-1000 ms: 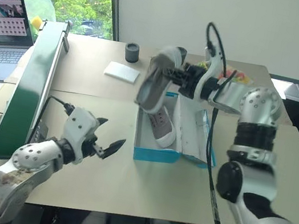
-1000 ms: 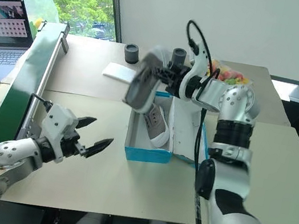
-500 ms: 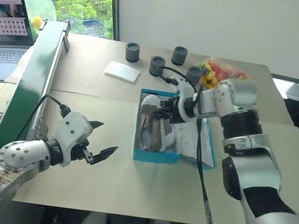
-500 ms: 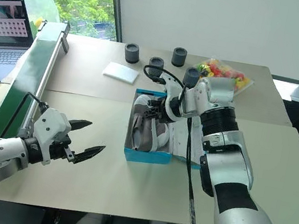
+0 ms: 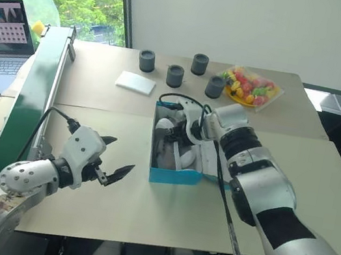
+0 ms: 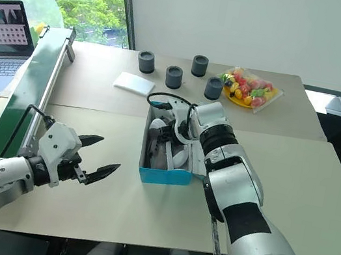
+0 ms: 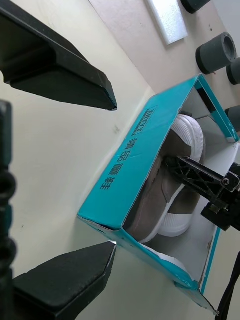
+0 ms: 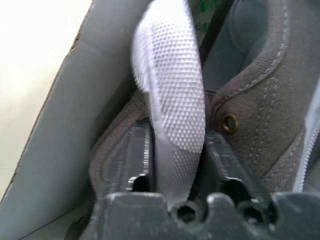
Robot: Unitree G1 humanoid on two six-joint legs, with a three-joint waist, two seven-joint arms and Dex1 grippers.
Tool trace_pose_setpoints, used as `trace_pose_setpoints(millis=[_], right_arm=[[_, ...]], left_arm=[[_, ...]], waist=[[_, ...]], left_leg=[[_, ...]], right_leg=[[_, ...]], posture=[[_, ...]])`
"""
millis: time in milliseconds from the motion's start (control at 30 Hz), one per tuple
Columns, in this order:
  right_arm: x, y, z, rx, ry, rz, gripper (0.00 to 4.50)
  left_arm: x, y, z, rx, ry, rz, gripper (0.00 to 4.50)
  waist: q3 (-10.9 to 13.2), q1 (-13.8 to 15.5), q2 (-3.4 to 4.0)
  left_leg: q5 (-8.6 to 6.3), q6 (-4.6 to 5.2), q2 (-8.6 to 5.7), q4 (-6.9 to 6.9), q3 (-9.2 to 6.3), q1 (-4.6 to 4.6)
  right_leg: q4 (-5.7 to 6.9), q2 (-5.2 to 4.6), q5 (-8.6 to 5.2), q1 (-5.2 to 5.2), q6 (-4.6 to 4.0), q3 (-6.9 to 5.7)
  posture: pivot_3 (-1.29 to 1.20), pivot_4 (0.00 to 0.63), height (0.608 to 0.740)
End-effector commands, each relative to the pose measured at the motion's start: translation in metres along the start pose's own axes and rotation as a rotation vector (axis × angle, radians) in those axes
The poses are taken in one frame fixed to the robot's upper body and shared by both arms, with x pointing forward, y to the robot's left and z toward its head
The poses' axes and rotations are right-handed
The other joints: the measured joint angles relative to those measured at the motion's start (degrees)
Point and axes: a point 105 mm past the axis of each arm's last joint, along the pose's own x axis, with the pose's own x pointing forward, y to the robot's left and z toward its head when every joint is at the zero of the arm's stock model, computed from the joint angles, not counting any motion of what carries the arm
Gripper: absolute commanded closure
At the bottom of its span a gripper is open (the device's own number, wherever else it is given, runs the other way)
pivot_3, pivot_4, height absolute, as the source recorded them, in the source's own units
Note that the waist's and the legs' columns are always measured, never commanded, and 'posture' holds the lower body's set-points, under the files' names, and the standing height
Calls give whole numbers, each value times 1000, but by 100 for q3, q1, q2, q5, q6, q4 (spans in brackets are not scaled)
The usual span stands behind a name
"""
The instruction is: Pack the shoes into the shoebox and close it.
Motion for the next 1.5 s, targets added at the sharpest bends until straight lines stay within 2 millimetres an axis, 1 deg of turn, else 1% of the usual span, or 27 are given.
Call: trace_pose_setpoints(millis=[33, 100, 167, 233, 300, 400, 433, 500, 533, 567, 600, 633, 667, 700, 733, 800, 833, 867, 900, 1000, 1067, 1100, 1133, 1200, 1233, 1333, 1500], right_arm=[[-15, 9, 29, -1, -101, 35, 1624], [-29, 17, 45, 0, -133, 69, 806], [-50, 27, 63, -1, -185, 125, 145], [-69, 33, 79, -49, -252, 160, 67], [-92, 42, 87, -77, -298, 237, 67], [-135, 57, 89, -145, -387, 413, 67], [-149, 63, 84, -173, -407, 493, 67], [-179, 67, 53, -282, -414, 648, 67], [-187, 68, 35, -320, -390, 693, 67], [-194, 67, 13, -358, -358, 731, 309], [-197, 67, -2, -379, -333, 752, 574], [-199, 68, -11, -391, -316, 765, 872], [-202, 65, -33, -377, -259, 792, 1025], [-202, 66, -50, -373, -212, 813, 1448], [-200, 67, -75, -370, -145, 825, 1779], [-189, 67, -112, -385, -36, 791, 2477], [-182, 65, -127, -389, 6, 758, 2679], [-177, 63, -136, -387, 25, 731, 3184], [-170, 60, -146, -380, 42, 698, 3469], [-151, 48, -162, -291, 41, 603, 4490], [-132, 31, -173, -197, 26, 472, 4490], [-122, 24, -176, -124, -6, 409, 4490], [-116, 24, -176, -58, -57, 385, 4490], [-112, 25, -176, 23, -125, 364, 4490], [-107, 19, -177, 90, -172, 323, 4490], [-93, -12, -191, 381, -338, 125, 4490], [-89, -41, -212, 650, -484, -96, 4490]], left_arm=[[0, -3, 11, 42, -39, -3, 0], [0, -3, 11, 44, -39, -6, 0], [2, -2, 11, 45, -41, -9, 0], [2, -2, 11, 45, -41, -11, 0], [4, -1, 11, 44, -44, -15, 0], [6, -1, 11, 34, -55, -26, 0], [7, -1, 11, 26, -60, -29, 0], [8, 1, 12, 12, -68, -34, 0], [9, 1, 11, 13, -67, -38, 0], [10, 1, 12, 14, -69, -44, 0], [10, 1, 12, 15, -71, -49, 0], [10, 2, 12, 14, -72, -52, 0], [12, 1, 14, 16, -76, -60, 0], [13, 1, 14, 20, -77, -69, 0], [14, 0, 15, 23, -79, -83, 0], [16, -1, 16, 26, -80, -102, 0], [16, -2, 16, 29, -79, -111, 0], [16, -2, 16, 29, -81, -117, 0], [17, -3, 18, 29, -86, -126, 0], [16, -5, 22, 21, -115, -152, 0], [13, -2, 26, 16, -147, -163, 0], [12, 0, 25, 57, -139, -171, 0], [11, 1, 26, 75, -141, -189, 0], [9, 2, 28, 88, -148, -215, 0], [7, 3, 29, 72, -159, -239, 0], [-1, 15, 27, 53, -169, -299, 0], [-4, 30, 17, 98, -128, -351, 0]], waist=[[1, -5, 1], [3, -7, 5], [5, 1, 8], [5, 16, 8], [5, 53, 8], [5, 105, 7], [6, 121, 7], [5, 161, 5], [5, 201, 5], [4, 232, 4], [5, 247, 5], [5, 252, 5], [9, 227, 10], [11, 229, 13], [11, 232, 14], [11, 238, 14], [10, 216, 14], [10, 202, 13], [10, 179, 13], [10, 171, 12], [2, 192, -1], [-6, 210, -15], [-8, 220, -18], [-8, 243, -17], [-8, 252, -15], [-21, 255, -37], [-19, 248, -29]], left_leg=[[0, 0, 1, 0, 0, -2], [0, 0, 2, 0, -1, -16], [0, 0, 2, 0, -1, -32], [0, 0, 2, 0, -2, -38], [-4, -5, 3, 0, -3, -39], [-6, -9, 3, 0, -4, -45], [-6, -9, 3, 0, -5, -47], [-8, -8, 3, 3, -12, -57], [-11, -7, 3, 6, -20, -57], [-16, -6, 3, 12, -21, -56], [-21, -5, 4, 19, -23, -53], [-22, -5, 2, 20, -20, -53], [-22, -4, 2, 23, -17, -52], [-22, -5, 2, 26, -7, -47], [-22, -4, 2, 26, -2, -47], [-23, -2, 9, 25, -4, -36], [-24, 0, 11, 25, -1, -32], [-24, 0, 12, 25, 4, -32], [-24, 0, 13, 26, 5, -29], [-24, -1, 17, 36, 14, -25], [-23, -1, 19, 42, 18, -23], [-23, -1, 21, 45, 18, -21], [-23, -1, 23, 46, 18, -21], [-23, -2, 22, 46, 18, -25], [-23, -2, 21, 46, 19, -28], [-23, -2, 22, 45, 16, -30], [-23, -2, 20, 42, 21, -27]], right_leg=[[1, 2, 0, -3, -1, 1], [3, 4, 1, -16, -2, 3], [5, 4, 2, -32, -3, 4], [3, 4, 1, -36, -3, 3], [-5, 4, 1, -34, -2, 2], [-13, 4, 0, -32, -1, -1], [-15, 4, 0, -31, -1, -3], [-18, 4, -1, -31, 2, -10], [-25, 4, -3, -20, 4, -19], [-30, 4, -5, -16, 8, -20], [-38, 4, -6, -9, 9, -22], [-38, 2, -6, -8, 10, -19], [-36, 2, -6, -9, 9, -16], [-24, 2, -6, -14, 9, -3], [-18, 2, -6, -15, 9, 4], [-17, 11, -10, -4, 6, -2], [-17, 13, -11, -3, 6, 1], [-13, 15, -11, -6, 6, 8], [-12, 16, -12, -3, 8, 9], [-9, 19, -28, 0, 38, 18], [-10, 20, -30, 2, 41, 21], [-10, 22, -30, 5, 41, 21], [-9, 24, -29, 2, 39, 21], [-9, 25, -24, 0, 29, 21], [-7, 24, -13, -3, 12, 24], [-10, 23, -12, -2, 10, 22], [-9, 21, -12, -3, 9, 24]], posture=[[0, 150, 740], [0, 150, 740], [0, 150, 740], [0, 150, 740], [0, 150, 740], [0, 150, 740], [0, 150, 740], [0, 150, 740], [0, 150, 740], [0, 150, 740], [0, 150, 740], [0, 150, 740], [0, 150, 740], [0, 150, 740], [0, 150, 740], [0, 150, 740], [0, 150, 740], [0, 150, 740], [0, 150, 740], [0, 150, 740], [0, 150, 740], [0, 150, 740], [0, 150, 740], [0, 150, 740], [0, 150, 740], [0, 150, 740], [0, 150, 740]])
